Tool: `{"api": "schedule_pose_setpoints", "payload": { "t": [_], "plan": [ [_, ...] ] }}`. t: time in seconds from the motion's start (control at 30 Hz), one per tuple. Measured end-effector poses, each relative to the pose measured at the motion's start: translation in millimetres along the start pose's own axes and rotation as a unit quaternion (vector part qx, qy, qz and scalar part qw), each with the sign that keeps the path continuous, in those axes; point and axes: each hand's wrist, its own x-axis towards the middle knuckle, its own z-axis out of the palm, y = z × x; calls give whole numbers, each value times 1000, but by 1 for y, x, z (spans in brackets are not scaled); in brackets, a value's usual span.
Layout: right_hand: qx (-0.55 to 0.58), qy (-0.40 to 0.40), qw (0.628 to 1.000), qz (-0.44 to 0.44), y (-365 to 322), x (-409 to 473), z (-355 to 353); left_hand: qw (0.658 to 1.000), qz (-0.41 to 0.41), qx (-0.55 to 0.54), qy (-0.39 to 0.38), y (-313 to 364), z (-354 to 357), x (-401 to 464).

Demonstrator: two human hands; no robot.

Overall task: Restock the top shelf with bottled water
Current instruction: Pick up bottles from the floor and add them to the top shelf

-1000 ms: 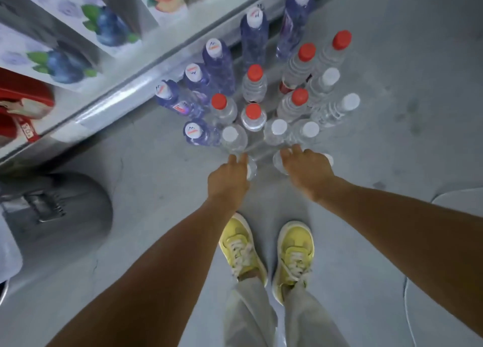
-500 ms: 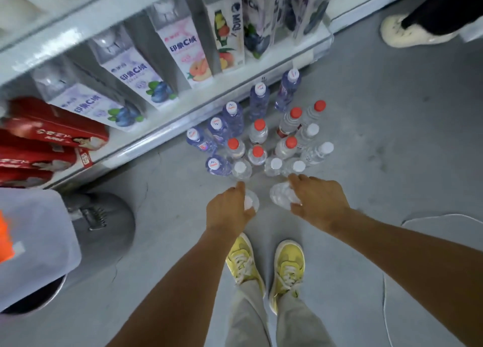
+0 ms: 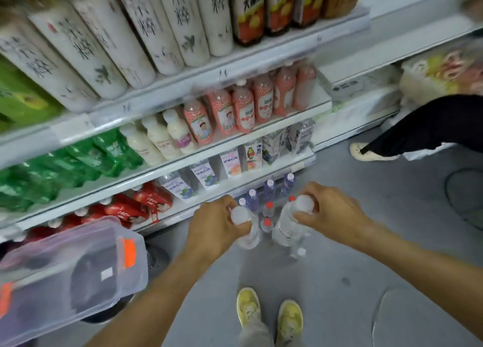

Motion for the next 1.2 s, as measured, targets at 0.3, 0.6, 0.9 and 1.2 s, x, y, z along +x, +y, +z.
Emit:
{"api": "schedule_pose_setpoints", "payload": {
  "t": [0.3,0.6,0.9,1.2],
  "plan": [
    [88,108,981,-138,-105,-43,-179,988,95,-44,115,114,-167,-45],
    [122,201,923,-304,-204,-67,-332,928,216,-113,281,192,-302,-82],
    [196,209,878,-383,-305,-51,-435,875,245,-218,356,214,-414,-66],
    [385,311,758,-425,-454,-7,-513,826,262,-295,403,217,-551,-32]
  ]
}}
